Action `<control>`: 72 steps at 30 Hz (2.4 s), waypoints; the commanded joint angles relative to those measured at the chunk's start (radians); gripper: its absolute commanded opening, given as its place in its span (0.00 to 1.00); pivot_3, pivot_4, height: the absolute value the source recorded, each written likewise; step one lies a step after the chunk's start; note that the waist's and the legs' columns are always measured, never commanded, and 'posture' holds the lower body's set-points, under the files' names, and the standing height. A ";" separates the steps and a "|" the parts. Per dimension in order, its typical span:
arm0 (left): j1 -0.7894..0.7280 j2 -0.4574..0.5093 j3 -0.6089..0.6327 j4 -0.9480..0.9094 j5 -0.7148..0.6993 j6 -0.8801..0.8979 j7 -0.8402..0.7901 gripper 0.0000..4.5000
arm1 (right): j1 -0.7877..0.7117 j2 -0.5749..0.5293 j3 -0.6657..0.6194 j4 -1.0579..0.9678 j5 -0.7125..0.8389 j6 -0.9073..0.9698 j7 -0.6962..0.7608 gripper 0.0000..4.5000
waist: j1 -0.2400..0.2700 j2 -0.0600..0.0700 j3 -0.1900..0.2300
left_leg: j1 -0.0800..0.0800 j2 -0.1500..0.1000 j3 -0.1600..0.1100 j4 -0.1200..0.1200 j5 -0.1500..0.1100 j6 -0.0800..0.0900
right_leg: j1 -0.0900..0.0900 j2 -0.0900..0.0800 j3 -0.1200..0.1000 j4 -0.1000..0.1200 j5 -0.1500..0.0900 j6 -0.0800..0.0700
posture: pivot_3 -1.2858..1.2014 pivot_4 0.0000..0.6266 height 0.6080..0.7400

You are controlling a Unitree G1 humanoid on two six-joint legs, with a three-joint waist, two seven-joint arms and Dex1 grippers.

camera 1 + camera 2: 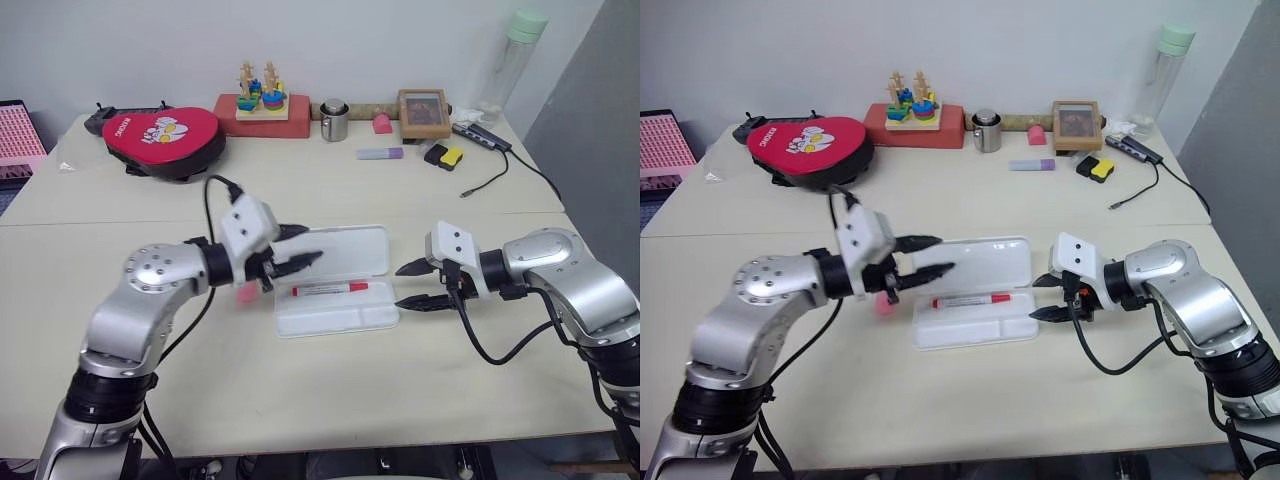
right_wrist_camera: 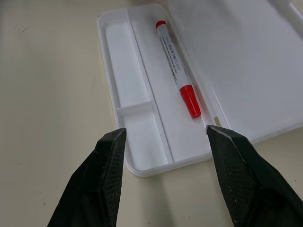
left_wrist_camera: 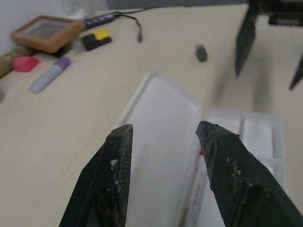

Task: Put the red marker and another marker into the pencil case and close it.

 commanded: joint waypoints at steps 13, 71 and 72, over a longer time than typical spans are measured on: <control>0.057 -0.176 0.190 -0.252 0.088 0.465 0.644 0.51 | -0.009 -0.012 -0.020 -0.009 0.011 -0.023 0.008 0.62 | 0.002 0.000 0.000 | -0.002 -0.001 0.001 0.009 0.000 0.000 | 0.002 0.000 0.002 0.000 0.004 0.005 | 0.52 0.24 1.00; 0.084 -0.466 0.111 0.040 0.209 0.492 0.819 0.27 | -0.008 -0.005 -0.014 -0.014 0.003 -0.021 -0.007 0.62 | 0.004 0.000 0.000 | -0.002 -0.002 0.001 0.009 0.000 0.000 | 0.002 0.000 0.002 -0.001 0.005 0.004 | 0.52 0.24 1.00; 0.083 -0.465 0.112 0.040 0.212 0.490 0.822 0.27 | -0.008 -0.005 -0.014 -0.015 0.004 -0.020 -0.007 0.62 | 0.004 0.000 0.000 | -0.002 -0.002 0.001 0.009 0.000 0.000 | 0.002 0.000 0.002 -0.001 0.005 0.004 | 0.52 0.24 1.00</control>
